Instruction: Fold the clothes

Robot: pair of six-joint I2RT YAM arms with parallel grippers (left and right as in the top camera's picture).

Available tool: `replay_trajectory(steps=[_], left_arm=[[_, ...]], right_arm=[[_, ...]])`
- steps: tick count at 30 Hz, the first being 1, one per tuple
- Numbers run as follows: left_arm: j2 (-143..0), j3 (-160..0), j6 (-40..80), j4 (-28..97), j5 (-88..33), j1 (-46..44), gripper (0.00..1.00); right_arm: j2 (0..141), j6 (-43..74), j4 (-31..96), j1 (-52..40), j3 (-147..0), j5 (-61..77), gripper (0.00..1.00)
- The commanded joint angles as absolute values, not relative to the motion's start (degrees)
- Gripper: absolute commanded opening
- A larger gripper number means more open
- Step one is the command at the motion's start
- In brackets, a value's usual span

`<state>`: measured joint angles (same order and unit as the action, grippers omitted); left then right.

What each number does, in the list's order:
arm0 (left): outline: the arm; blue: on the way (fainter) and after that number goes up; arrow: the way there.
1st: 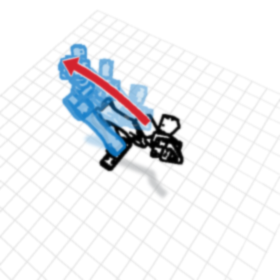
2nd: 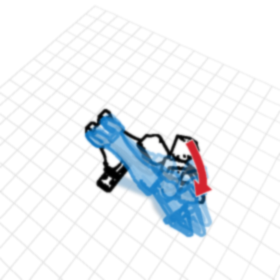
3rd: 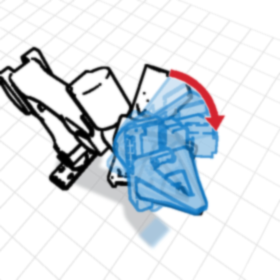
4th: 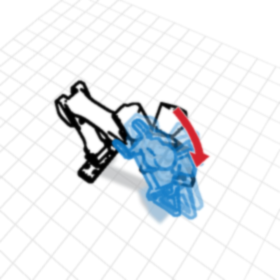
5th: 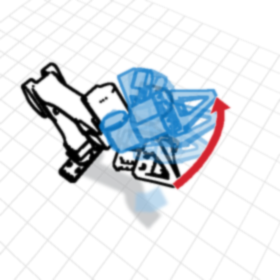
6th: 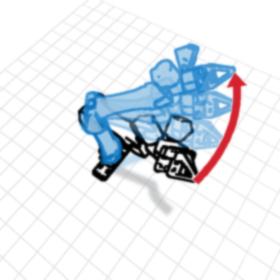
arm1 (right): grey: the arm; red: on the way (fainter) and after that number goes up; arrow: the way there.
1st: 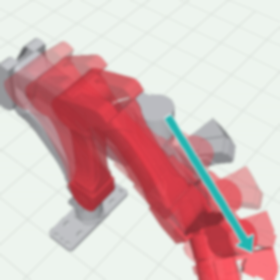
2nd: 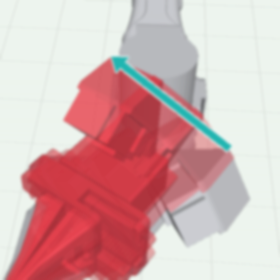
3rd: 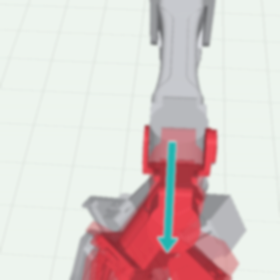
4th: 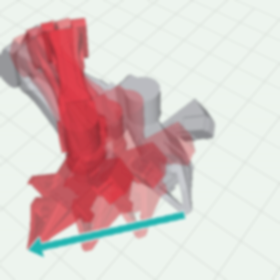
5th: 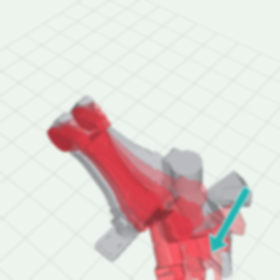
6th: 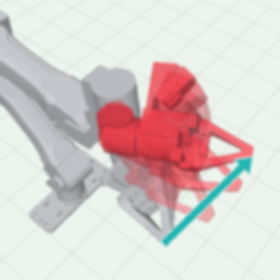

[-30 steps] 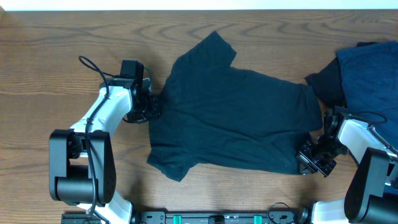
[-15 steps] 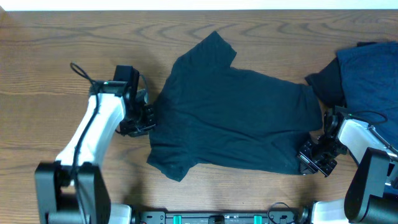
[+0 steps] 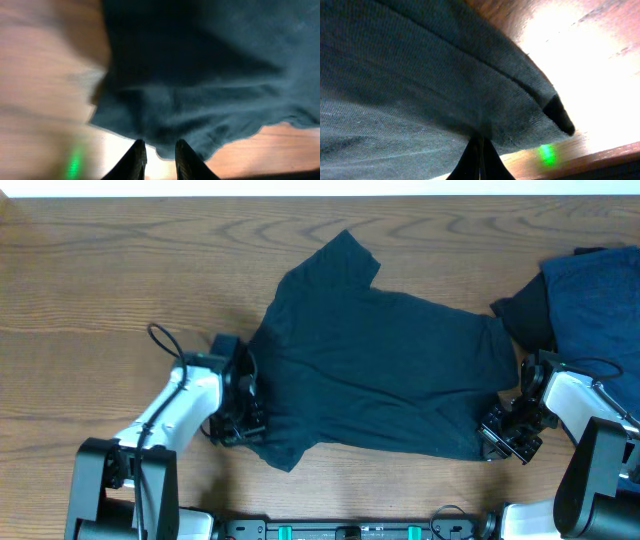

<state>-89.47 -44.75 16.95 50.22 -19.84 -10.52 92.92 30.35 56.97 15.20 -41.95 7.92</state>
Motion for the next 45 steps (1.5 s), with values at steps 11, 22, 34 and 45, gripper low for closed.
replay_trajectory(steps=[11, 22, 34, 45], left_arm=[[-89.58, -36.71, 21.15, 44.45, -23.35, -12.69, 0.23], [-88.84, -35.00, 21.06, 50.76, -23.35, -12.67, 0.23], [-77.08, -38.70, 21.12, 53.10, -23.35, -12.67, 0.23], [-71.81, -47.18, 17.43, 34.70, -23.33, -12.67, 0.23]], right_arm=[[93.54, 34.26, 56.16, 19.33, -40.86, -0.49, 0.01], [93.54, 34.22, 56.16, 24.84, -40.86, -1.10, 0.01], [93.54, 34.20, 55.94, 24.84, -40.86, -1.13, 0.01], [93.54, 34.22, 55.44, 24.73, -40.86, -1.06, 0.01]])
